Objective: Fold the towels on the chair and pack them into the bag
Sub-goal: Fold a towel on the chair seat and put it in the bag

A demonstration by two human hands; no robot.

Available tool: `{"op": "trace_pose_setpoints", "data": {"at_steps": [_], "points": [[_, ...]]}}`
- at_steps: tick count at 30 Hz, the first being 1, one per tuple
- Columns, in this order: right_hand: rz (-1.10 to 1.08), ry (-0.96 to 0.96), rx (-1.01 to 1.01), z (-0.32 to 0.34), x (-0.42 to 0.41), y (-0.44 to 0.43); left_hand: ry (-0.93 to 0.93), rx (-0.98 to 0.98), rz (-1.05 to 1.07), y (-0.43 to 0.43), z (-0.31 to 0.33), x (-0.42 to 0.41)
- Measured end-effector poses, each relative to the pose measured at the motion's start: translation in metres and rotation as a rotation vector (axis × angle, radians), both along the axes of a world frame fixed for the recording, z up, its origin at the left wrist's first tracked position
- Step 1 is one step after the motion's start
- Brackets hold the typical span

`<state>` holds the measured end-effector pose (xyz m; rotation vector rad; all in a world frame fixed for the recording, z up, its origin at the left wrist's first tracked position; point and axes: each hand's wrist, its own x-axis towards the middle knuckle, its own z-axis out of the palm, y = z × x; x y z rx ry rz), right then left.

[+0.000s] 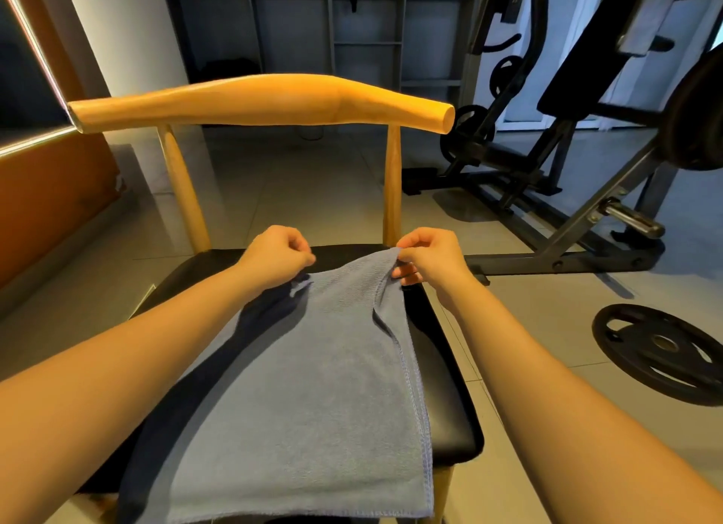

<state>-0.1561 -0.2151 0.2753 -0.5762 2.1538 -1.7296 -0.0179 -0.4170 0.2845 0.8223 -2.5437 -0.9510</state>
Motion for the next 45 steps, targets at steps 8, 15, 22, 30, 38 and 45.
{"op": "trace_pose_setpoints", "data": {"at_steps": [8,15,22,30,38,45], "points": [[-0.069,-0.092,0.264,-0.018,-0.005,-0.012,-0.246,-0.158,0.146,-0.064,-0.033,0.041],[0.013,-0.009,0.551,-0.022,0.0,-0.019,-0.259,-0.044,0.094,-0.077,-0.034,0.042],[-0.055,0.183,0.706,-0.022,-0.01,-0.017,-0.209,0.167,0.102,-0.085,-0.025,0.045],[0.188,0.58,0.745,-0.029,0.021,-0.047,-0.258,0.19,0.032,-0.077,-0.025,0.045],[0.268,0.574,0.572,-0.024,0.043,-0.065,0.055,0.255,-0.05,-0.058,-0.012,0.062],[0.408,0.505,0.557,-0.031,0.048,-0.065,0.054,0.475,-0.29,-0.039,-0.005,0.081]]}}
